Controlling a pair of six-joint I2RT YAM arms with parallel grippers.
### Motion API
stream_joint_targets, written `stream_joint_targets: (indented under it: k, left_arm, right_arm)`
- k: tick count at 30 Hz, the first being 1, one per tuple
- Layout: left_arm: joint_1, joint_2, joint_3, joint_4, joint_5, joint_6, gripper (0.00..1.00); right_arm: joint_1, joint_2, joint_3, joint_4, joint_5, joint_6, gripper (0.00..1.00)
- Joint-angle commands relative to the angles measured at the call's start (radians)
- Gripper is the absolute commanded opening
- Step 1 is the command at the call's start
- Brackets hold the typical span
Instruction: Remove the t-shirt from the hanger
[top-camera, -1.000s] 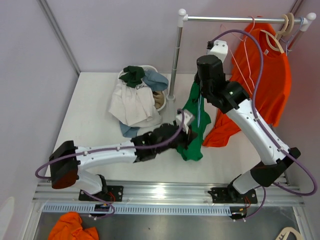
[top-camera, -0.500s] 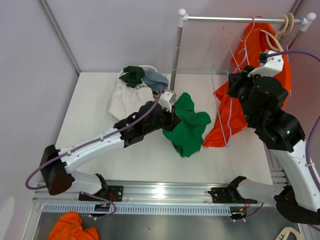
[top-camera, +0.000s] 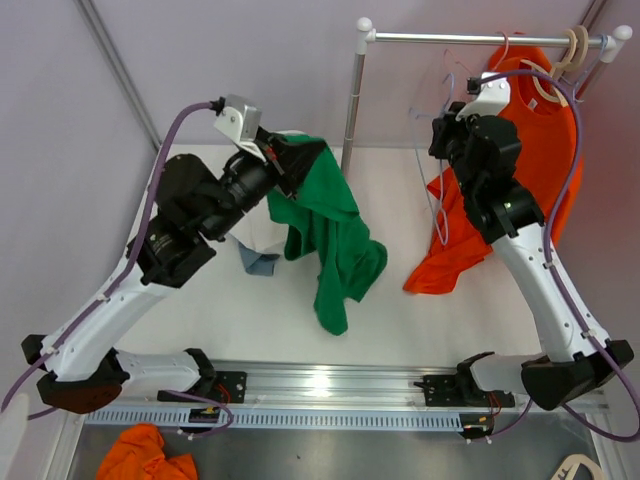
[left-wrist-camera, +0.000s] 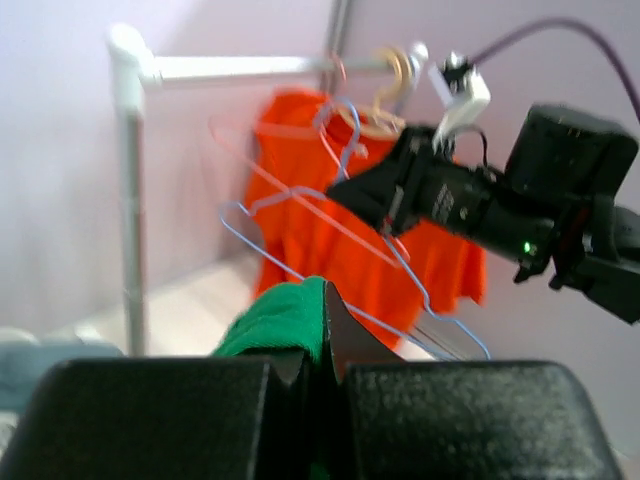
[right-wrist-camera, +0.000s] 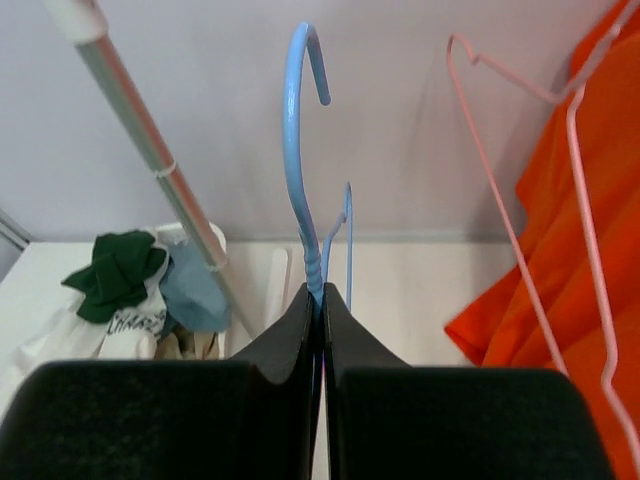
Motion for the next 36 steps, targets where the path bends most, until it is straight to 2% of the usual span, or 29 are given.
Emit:
stream_joint_targets:
  k: [1,3,6,11,12,14,15,19,27,32,36]
  left_arm:
    - [0.039,0.068,0.102,0.151,0.044,0.192,0.01]
    - [0.052,0.106,0.119,0.262,0.041,0.252,0.01]
    - [0.092,0.179,0.200,0.321,0.059,0.312,0.01]
    - [0.196,0.324,0.438,0.332,0.126,0.369,0.01]
    - [0.213,0.351,0.546,0.332,0.128,0.375,0.01]
    - [0.262,0.437,0.617,0.332,0.148,0.376,0.01]
    - [0.279,0.468,0.735,0.327,0.150,0.377,0.01]
    - [0.377,0.607,0.893,0.329,0.176,0.355,0.01]
    - [0.621,0.701,0.915,0.415,0.271,0.150,0.01]
    - [0.649,0.710,0.709,0.499,0.275,0.127,0.01]
    - [0.653,0.759,0.624,0.496,0.263,0.059,0.01]
  right_arm:
    - [-0.072,0.036,0.052,0.195,-0.169,-0.025,0.00]
    - [-0.095,0.077,0.083,0.229,-0.186,-0.042,0.00]
    - [-0.124,0.119,0.129,0.250,-0.223,-0.048,0.00]
    - [-0.156,0.199,0.177,0.286,-0.266,-0.054,0.00]
    - [-0.164,0.208,0.180,0.303,-0.267,-0.053,0.00]
    - [-0.176,0.231,0.192,0.339,-0.278,-0.054,0.00]
    - [-0.184,0.242,0.198,0.356,-0.280,-0.056,0.00]
    - [-0.203,0.300,0.267,0.366,-0.277,-0.065,0.00]
    - [-0.227,0.407,0.375,0.393,-0.243,-0.080,0.00]
    - [-0.233,0.446,0.385,0.439,-0.221,-0.076,0.00]
    - [-0.236,0.513,0.476,0.369,-0.231,-0.076,0.00]
